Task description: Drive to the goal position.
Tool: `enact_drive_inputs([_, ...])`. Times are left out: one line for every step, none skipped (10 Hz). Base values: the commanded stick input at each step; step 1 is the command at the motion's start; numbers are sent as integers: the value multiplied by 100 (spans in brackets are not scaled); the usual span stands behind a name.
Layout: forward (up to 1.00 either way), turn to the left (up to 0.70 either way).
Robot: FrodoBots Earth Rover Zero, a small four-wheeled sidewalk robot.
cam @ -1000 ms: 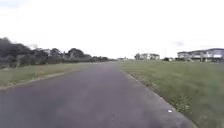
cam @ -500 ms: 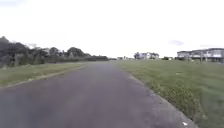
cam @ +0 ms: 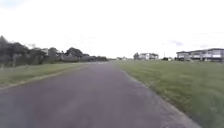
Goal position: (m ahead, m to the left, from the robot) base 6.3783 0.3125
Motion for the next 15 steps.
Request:
enact_drive_inputs([70, 0])
enact_drive_inputs([70, 0])
enact_drive_inputs([70, 0])
enact_drive_inputs([70, 0])
enact_drive_inputs([70, 0])
enact_drive_inputs([70, 0])
enact_drive_inputs([70, 0])
enact_drive_inputs([70, 0])
enact_drive_inputs([70, 0])
enact_drive_inputs([70, 0])
enact_drive_inputs([70, 0])
enact_drive_inputs([70, 0])
enact_drive_inputs([70, 0])
enact_drive_inputs([70, 0])
enact_drive_inputs([70, 0])
